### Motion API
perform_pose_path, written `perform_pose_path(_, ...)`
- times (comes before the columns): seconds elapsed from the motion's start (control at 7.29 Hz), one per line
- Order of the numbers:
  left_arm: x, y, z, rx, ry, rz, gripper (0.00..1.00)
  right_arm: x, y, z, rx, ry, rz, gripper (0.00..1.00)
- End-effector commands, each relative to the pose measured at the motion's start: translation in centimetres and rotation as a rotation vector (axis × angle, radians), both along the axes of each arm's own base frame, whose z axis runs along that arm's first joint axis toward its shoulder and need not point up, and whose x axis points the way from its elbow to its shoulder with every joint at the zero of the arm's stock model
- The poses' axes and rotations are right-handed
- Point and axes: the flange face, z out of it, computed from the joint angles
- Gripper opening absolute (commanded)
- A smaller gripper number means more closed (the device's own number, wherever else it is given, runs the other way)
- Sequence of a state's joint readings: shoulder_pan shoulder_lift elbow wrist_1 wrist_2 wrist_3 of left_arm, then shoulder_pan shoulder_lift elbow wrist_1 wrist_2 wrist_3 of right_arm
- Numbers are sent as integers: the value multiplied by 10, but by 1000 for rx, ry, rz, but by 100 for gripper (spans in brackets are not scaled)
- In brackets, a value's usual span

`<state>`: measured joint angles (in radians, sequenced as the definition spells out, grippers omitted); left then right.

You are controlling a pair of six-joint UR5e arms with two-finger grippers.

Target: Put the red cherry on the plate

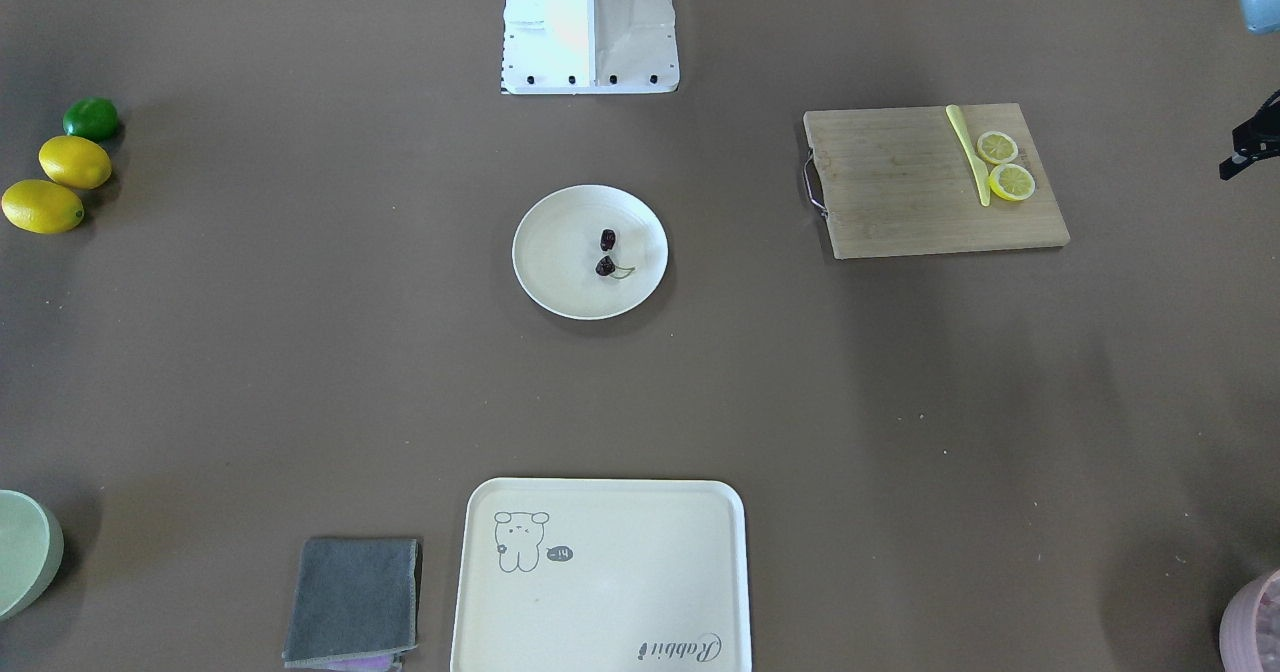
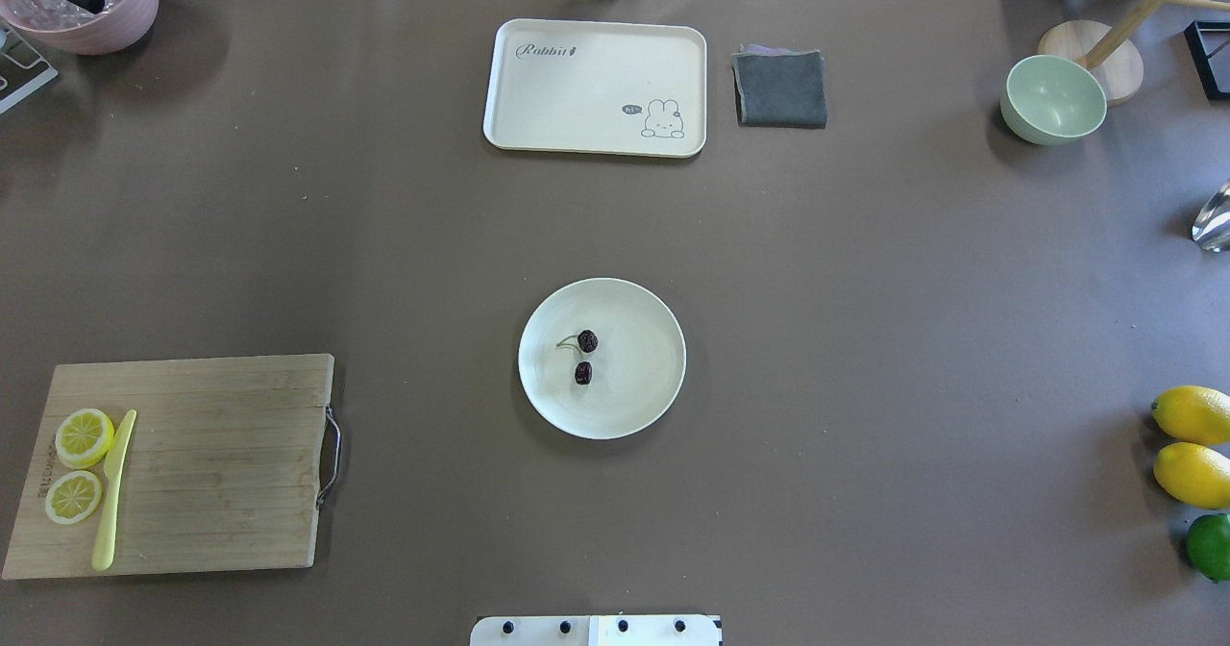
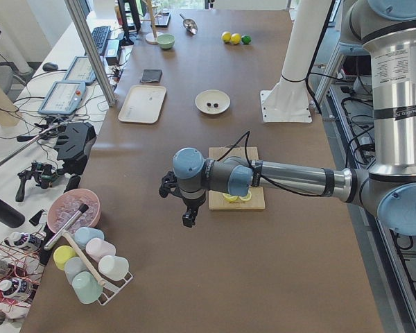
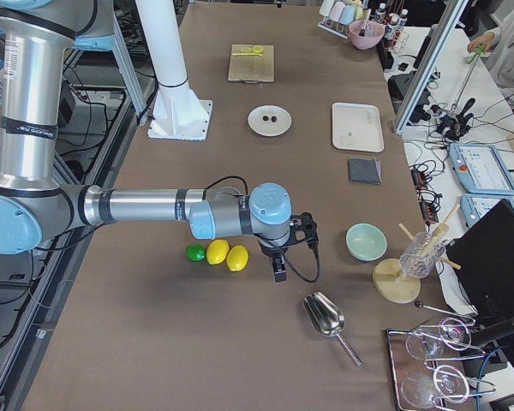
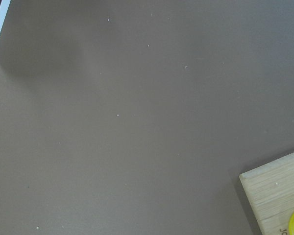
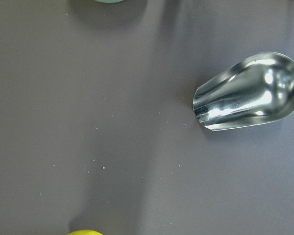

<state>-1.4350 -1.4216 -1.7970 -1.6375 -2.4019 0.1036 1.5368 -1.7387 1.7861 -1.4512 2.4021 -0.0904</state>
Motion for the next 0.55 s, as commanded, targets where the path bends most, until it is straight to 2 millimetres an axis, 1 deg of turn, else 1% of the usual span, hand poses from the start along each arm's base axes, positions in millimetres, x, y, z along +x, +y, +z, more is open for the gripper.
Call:
perform_pose_path(0.0, -5, 1, 4, -15, 5, -13, 98, 2, 0, -6, 9, 3, 5, 100)
perform_pose_path(0.14, -5, 0, 2, -11, 8, -12, 98, 6, 3, -3, 4, 3, 14, 100)
perform_pose_path(0.27, -7, 2, 4, -12, 6, -16, 98, 10, 5, -2, 0, 3, 24, 100)
perform_pose_path(0.41, -8, 2, -2, -2, 11, -17, 98, 8, 5, -1, -1, 4, 19, 100)
